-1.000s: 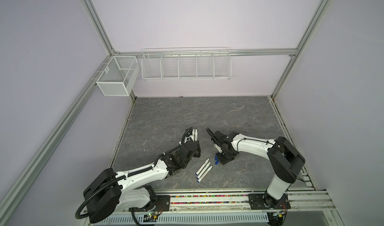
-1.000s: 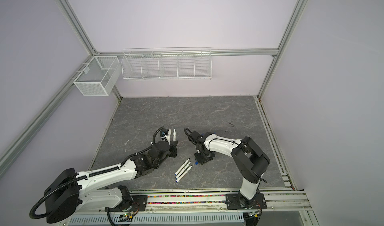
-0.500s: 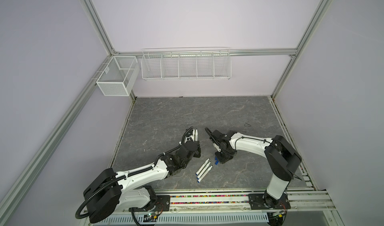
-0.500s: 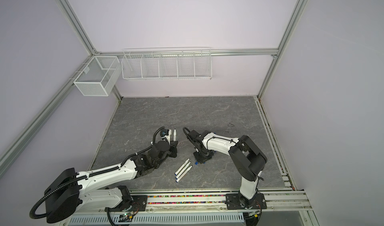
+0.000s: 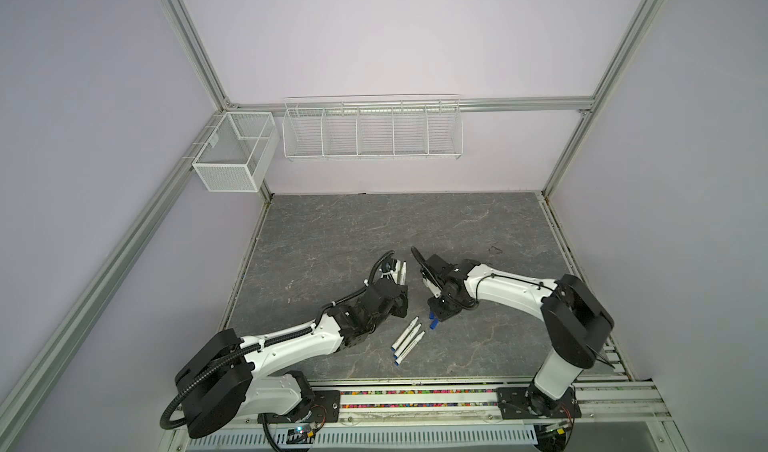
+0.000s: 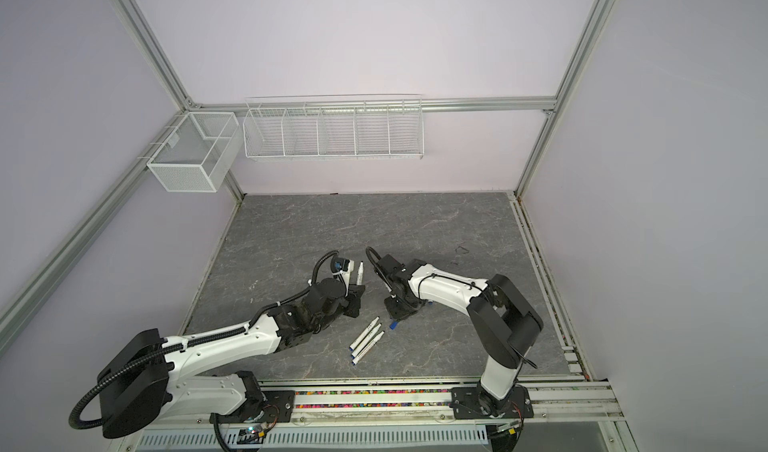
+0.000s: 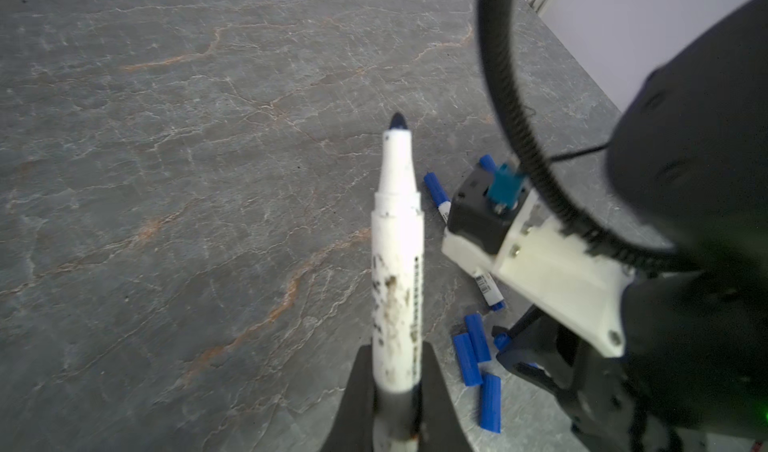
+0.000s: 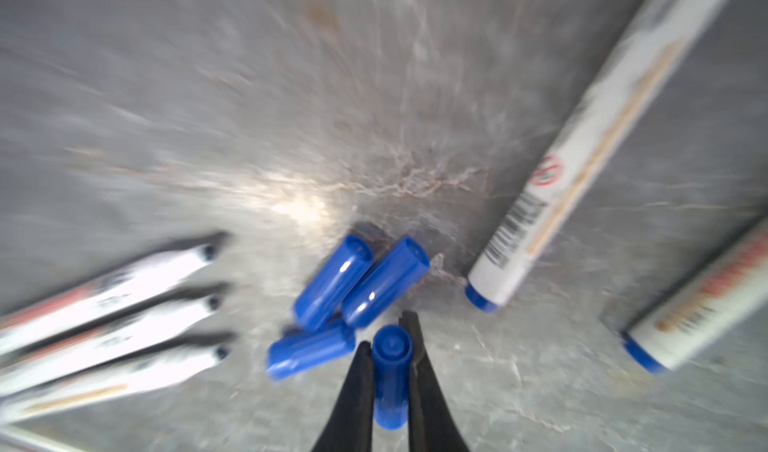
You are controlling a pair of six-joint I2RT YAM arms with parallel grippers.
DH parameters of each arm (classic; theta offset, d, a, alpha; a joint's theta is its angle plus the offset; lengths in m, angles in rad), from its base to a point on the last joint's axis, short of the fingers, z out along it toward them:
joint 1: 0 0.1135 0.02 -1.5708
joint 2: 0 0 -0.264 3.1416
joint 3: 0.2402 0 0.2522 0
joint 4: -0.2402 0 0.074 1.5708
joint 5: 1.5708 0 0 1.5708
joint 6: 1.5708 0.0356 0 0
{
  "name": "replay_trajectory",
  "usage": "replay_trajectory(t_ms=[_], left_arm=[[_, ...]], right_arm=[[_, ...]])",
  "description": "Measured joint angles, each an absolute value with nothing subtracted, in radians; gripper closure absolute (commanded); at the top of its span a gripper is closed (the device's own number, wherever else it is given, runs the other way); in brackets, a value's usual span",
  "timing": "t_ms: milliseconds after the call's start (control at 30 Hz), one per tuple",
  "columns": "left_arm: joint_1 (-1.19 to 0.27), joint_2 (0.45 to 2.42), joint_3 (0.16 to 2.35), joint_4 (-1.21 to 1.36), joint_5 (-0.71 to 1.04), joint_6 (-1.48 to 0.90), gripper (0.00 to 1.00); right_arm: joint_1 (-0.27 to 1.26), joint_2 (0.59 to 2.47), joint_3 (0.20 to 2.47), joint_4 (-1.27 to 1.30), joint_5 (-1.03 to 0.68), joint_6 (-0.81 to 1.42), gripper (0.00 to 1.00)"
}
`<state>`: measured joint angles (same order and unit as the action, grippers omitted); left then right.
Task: Insert the pens into the pen caps
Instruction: 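Lift the blue cap and carry it above the marker tip held by the left gripper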
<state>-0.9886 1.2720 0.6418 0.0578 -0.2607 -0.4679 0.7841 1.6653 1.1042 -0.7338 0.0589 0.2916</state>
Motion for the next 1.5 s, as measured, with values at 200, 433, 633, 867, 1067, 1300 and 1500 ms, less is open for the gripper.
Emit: replay_trajectory(t_ms=[200, 433, 633, 867, 1067, 1300, 1500], left_arm=[[-1.021, 1.308, 0.667, 0.079, -0.169, -0.416, 1.0], [-1.045, 1.337, 0.679, 0.107, -0.076, -0.383, 1.0], [-1.046, 1.339, 0.688, 0.116, -0.051, -0.373, 1.0], [-1.046, 1.339, 0.689, 0.122, -0.051, -0.371, 1.0], [-1.046, 1.339, 0.689, 0.122, -0.051, -0.366, 1.0], [-1.046, 1.339, 0.689, 0.122, -0.051, -0.365, 1.0], [-1.047, 1.339, 0.689, 0.123, -0.051, -0.365, 1.0]], right_arm=[[0.666, 1.383, 1.059, -0.584, -0.03, 0.344, 0.89], [0.586, 1.253, 0.976, -0.35, -0.17, 0.459, 0.89], [0.583, 1.26, 0.976, -0.24, -0.271, 0.511, 0.88], [0.583, 1.296, 0.976, -0.221, -0.325, 0.524, 0.88], [0.583, 1.296, 0.976, -0.226, -0.335, 0.518, 0.88], [0.583, 1.296, 0.976, -0.232, -0.339, 0.506, 0.88], [0.583, 1.296, 0.974, -0.237, -0.338, 0.497, 0.88]])
